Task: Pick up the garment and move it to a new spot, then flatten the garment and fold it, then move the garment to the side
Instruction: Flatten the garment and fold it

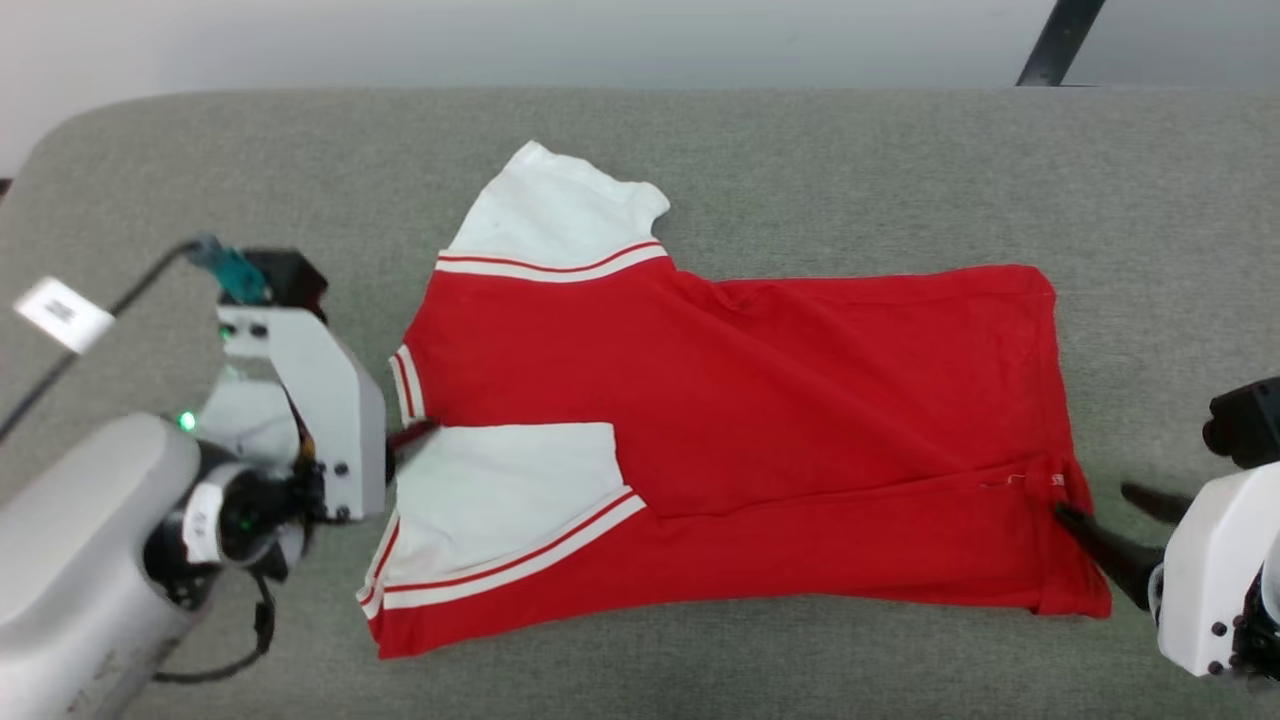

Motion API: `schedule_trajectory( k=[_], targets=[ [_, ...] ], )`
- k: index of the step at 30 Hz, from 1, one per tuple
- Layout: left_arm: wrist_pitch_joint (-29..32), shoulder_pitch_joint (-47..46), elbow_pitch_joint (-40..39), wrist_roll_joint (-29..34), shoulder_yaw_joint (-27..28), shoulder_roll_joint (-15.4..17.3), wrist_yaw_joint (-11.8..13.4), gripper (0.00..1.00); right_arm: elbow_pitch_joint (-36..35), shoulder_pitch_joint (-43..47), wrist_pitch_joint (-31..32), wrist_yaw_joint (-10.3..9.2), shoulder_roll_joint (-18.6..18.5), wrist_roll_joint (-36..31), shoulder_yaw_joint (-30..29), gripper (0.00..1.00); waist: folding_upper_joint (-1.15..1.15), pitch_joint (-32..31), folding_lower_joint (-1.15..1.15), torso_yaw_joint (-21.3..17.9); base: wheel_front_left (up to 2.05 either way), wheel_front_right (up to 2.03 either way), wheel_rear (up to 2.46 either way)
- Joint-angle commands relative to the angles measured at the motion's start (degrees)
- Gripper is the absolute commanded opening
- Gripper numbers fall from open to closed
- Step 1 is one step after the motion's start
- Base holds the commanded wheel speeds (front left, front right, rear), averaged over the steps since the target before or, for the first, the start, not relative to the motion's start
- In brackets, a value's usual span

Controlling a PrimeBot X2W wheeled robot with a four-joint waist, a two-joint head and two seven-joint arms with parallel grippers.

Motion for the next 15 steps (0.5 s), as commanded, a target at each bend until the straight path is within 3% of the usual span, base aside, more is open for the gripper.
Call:
schedule_trajectory(
  k=[1,6,10,15],
  targets=[
    [-1.00,-0.70,-0.48,0.51,0.48,0.09,-0.52,1.00,-1.04,0.28,-2.10,-0.06,-0.01,-0.27,0.42,1.00,0.00,-0.46,0.00,-0.65,0.00,0.00,0.00],
    [-6.93,-2.42,-0.09,3.98,2.05,0.58,-1.95,1.00,-3.99,0.15,-15.75,-0.06,-0.50,-2.69,2.06,1.00,0.00,-0.58,0.00,-2.40,0.00,0.00,0.00],
    [-12.33,-4.44,1.27,6.62,2.88,-0.22,-4.99,1.00,-4.94,-0.67,-29.70,-0.06,-0.90,-6.43,4.59,1.00,0.00,0.23,0.00,-4.24,0.00,0.00,0.00],
    [-17.24,-8.16,5.09,9.01,3.60,-1.59,-8.91,1.00,-2.69,-0.64,-45.68,-0.06,1.18,-12.00,5.56,1.00,0.00,2.42,0.00,-6.90,0.00,0.00,0.00]
  ],
)
